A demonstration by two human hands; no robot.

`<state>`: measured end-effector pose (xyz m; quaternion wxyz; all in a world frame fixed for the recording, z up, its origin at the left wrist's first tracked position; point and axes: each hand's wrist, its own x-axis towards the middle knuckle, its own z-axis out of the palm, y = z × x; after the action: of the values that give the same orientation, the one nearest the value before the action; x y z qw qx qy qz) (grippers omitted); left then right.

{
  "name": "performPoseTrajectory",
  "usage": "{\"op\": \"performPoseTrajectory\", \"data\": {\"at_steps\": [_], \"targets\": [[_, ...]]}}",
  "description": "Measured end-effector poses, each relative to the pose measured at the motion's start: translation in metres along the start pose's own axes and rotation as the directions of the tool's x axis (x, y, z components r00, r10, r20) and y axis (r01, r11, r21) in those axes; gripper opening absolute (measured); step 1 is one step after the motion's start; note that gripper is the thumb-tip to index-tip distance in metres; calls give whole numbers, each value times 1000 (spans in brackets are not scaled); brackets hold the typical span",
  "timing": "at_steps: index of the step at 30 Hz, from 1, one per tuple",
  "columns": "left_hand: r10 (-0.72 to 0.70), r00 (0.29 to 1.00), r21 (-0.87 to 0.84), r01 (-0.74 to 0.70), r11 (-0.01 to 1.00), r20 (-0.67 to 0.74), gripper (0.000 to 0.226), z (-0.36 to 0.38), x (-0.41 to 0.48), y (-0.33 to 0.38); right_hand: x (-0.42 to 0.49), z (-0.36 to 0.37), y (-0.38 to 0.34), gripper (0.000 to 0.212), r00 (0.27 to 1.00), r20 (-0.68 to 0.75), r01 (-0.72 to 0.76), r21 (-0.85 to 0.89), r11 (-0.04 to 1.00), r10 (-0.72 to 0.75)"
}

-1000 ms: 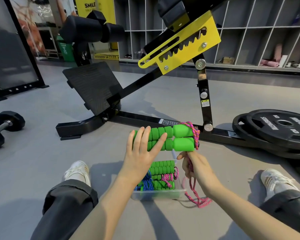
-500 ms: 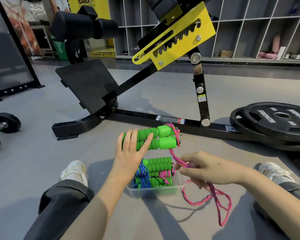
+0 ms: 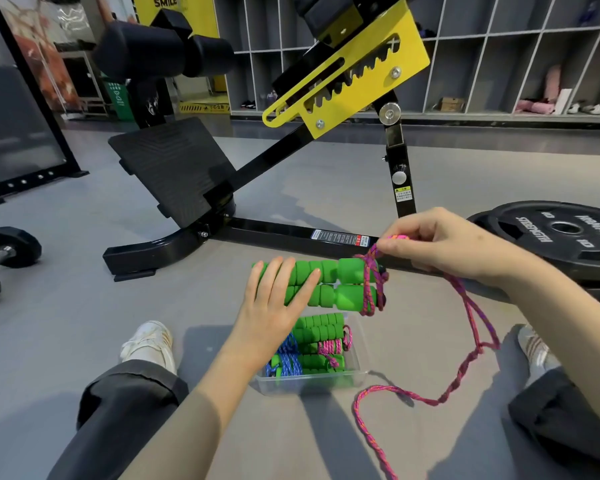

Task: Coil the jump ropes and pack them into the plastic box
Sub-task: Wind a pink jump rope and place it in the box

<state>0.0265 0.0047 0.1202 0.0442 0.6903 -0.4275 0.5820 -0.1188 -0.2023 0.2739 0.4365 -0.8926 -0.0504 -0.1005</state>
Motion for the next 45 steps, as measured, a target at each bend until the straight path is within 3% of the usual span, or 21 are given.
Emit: {"op": "performPoseTrajectory", "data": {"at_steps": [3,9,17,18,22,25,27,33,37,41,45], "targets": [[19,1000,-65,-20,998,-18,56,-4,3,0,9,-5,6,27,999,-20,-24,72,997,26],[9,997,-145,-21,989,-82,49,-14,17,8,21,0,28,13,992,14,-119,406,906,124],[-19,994,-120,6,993,-105,58,-15,17,8,19,46,56,26,970,130,-226,788,572,204],[-29,994,-122,17,992,-102,59,-16,17,7,18,50,58,26,969,116,-225,785,577,220],[-116,988,-107,105,989,-103,56,-17,21,0,11,66,65,14,952,-135,-170,514,841,274],[-168,982,-64,163,985,-88,56,-14,23,-3,4,82,65,39,946,-209,-156,376,913,247],[-212,976,-12,212,977,-54,58,-10,21,-4,-2,91,64,46,957,-177,-161,329,930,228],[-240,970,103,235,966,38,58,1,1,-15,-19,98,50,22,966,144,-218,5,976,215],[-218,971,129,205,970,97,58,3,-6,-15,-25,94,28,28,960,194,-176,-151,973,203],[-231,965,156,210,965,126,58,5,-12,-18,-29,76,14,34,960,181,-193,-128,973,214],[-240,957,183,210,960,163,60,9,-17,-17,-31,53,1,26,954,221,-186,-91,978,202]]}}
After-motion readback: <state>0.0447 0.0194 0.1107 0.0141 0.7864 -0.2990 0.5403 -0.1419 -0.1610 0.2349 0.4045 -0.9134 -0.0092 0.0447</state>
